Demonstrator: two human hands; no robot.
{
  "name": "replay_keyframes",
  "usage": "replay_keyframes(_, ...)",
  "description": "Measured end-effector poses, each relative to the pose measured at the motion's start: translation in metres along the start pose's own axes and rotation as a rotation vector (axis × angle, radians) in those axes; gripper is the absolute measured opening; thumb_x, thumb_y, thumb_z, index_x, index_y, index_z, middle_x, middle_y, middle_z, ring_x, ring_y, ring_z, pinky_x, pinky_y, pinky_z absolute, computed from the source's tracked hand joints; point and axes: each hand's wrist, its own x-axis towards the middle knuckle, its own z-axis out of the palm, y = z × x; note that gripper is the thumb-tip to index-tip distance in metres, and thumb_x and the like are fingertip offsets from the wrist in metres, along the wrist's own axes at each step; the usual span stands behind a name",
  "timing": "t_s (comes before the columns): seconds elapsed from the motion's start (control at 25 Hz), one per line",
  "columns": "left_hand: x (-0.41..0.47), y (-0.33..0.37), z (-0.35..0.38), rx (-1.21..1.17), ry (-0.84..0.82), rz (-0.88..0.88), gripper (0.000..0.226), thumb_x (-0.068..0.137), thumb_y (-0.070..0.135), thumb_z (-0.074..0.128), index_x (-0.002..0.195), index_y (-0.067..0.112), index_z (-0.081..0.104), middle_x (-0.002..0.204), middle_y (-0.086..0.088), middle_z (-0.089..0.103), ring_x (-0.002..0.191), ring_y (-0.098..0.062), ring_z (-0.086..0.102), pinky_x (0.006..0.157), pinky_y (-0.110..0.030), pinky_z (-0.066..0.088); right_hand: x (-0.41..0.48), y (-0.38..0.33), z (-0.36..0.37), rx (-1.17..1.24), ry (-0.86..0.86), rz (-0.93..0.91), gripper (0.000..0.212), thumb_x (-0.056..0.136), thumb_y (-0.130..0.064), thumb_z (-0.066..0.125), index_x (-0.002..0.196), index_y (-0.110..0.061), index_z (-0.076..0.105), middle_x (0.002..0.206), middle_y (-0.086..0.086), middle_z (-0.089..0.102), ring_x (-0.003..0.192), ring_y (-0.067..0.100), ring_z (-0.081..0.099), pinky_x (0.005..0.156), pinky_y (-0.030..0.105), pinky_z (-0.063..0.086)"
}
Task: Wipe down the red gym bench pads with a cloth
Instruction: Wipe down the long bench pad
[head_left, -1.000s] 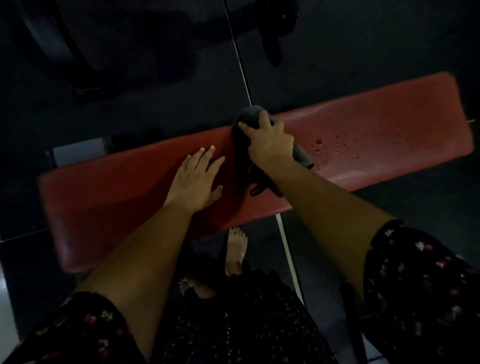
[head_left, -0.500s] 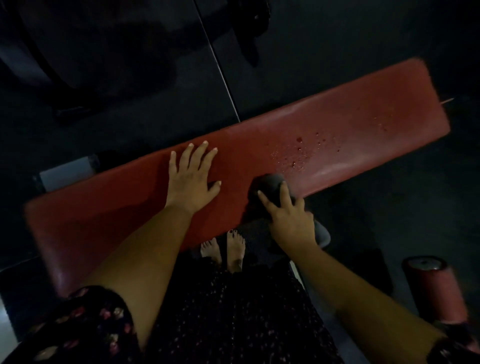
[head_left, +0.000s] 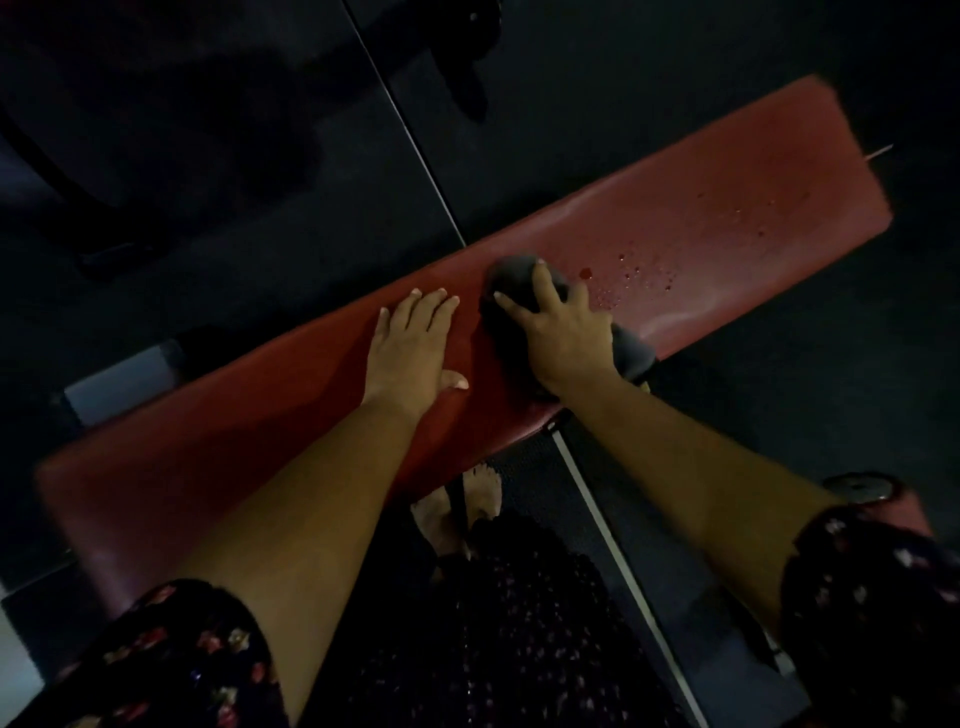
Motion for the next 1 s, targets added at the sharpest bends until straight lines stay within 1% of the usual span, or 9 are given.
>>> replay_keyframes(0.12,0.002,0.000,-0.001,-0.015,-0.006,-0.009,0.107,0.074,0.049,0.076,0.155,0.025,0.011,0.162,0.003,0.012,0.150,-0.020,0.004,0.122,-0.047,0.007,0.035,-0.008,-0.018,-0.039,0.002,-0.027,0.058,0.098,-0.030,0.046,0.149,-0.043,0.022,0.158,0.010,0.006,0.123,0.042,0.033,0.082,0.054,0.047)
replay_keyframes(0.24,0.001,-0.003,0.000,-0.008,-0.008,0.010,0.104,0.076,0.055,0.070,0.155,0.026,0.009,0.162,0.003,0.010,0.150,-0.020,0.004,0.122,-0.047,0.007,0.063,-0.016,-0.031,0.041,-0.042,0.056,0.056,0.098,-0.028,0.046,0.147,-0.045,0.025,0.157,0.008,0.007,0.125,0.041,0.032,0.086,0.056,0.044)
replay_keyframes(0.32,-0.003,-0.013,0.001,0.033,-0.001,0.086,0.099,0.081,0.064,0.060,0.156,0.026,0.007,0.163,0.002,0.007,0.150,-0.021,0.004,0.122,-0.046,0.008,0.064,-0.015,-0.030,0.127,-0.064,0.117,0.060,0.097,-0.026,0.048,0.148,-0.046,0.024,0.157,0.007,0.008,0.125,0.041,0.032,0.086,0.055,0.044)
replay_keyframes(0.44,-0.007,-0.032,0.000,0.103,0.027,0.195,0.084,0.088,0.067,0.044,0.156,0.028,0.012,0.163,0.001,0.007,0.149,-0.023,0.006,0.122,-0.046,0.005,0.031,-0.003,-0.014,0.201,-0.023,0.160,0.064,0.095,-0.021,0.048,0.148,-0.046,0.021,0.156,0.007,0.009,0.121,0.040,0.035,0.080,0.051,0.050)
replay_keyframes(0.52,-0.005,-0.035,-0.001,0.098,0.051,0.191,0.075,0.091,0.063,0.041,0.154,0.030,0.018,0.163,0.001,0.011,0.148,-0.024,0.010,0.120,-0.047,0.005,-0.008,0.006,0.006,0.196,-0.038,0.149,0.067,0.096,-0.022,0.048,0.149,-0.049,0.017,0.158,0.008,0.004,0.119,0.040,0.036,0.078,0.051,0.053)
replay_keyframes(0.64,0.002,-0.021,-0.005,0.057,0.081,0.177,0.071,0.094,0.058,0.043,0.153,0.027,0.022,0.161,0.001,0.015,0.148,-0.023,0.013,0.120,-0.045,0.009,-0.068,0.023,0.042,0.139,-0.088,0.143,0.073,0.096,-0.029,0.053,0.148,-0.053,0.008,0.159,0.009,-0.001,0.119,0.041,0.037,0.080,0.052,0.052)
replay_keyframes(0.76,0.009,-0.008,-0.005,0.071,0.148,0.303,0.068,0.093,0.051,0.053,0.151,0.024,0.031,0.161,0.000,0.016,0.148,-0.023,0.012,0.120,-0.045,0.012,-0.113,0.043,0.062,0.104,-0.169,0.154,0.068,0.097,-0.037,0.049,0.147,-0.055,0.006,0.161,0.008,-0.003,0.122,0.041,0.035,0.084,0.050,0.050)
replay_keyframes(0.88,0.010,-0.004,0.004,0.130,0.092,0.454,0.062,0.093,0.046,0.054,0.149,0.026,0.036,0.162,0.000,0.014,0.149,-0.022,0.010,0.121,-0.044,0.010,-0.131,0.061,0.065,0.134,-0.206,0.198,0.058,0.094,-0.043,0.036,0.146,-0.057,0.014,0.162,0.005,-0.002,0.124,0.038,0.033,0.089,0.048,0.049)
replay_keyframes(1.0,0.010,-0.004,0.008,0.099,0.022,0.430,0.063,0.094,0.046,0.049,0.152,0.029,0.028,0.162,0.002,0.016,0.150,-0.019,0.010,0.122,-0.042,0.006,-0.108,0.063,0.056,0.162,-0.132,0.260,0.062,0.091,-0.034,0.046,0.145,-0.054,0.023,0.161,0.007,0.006,0.122,0.039,0.035,0.089,0.051,0.048)
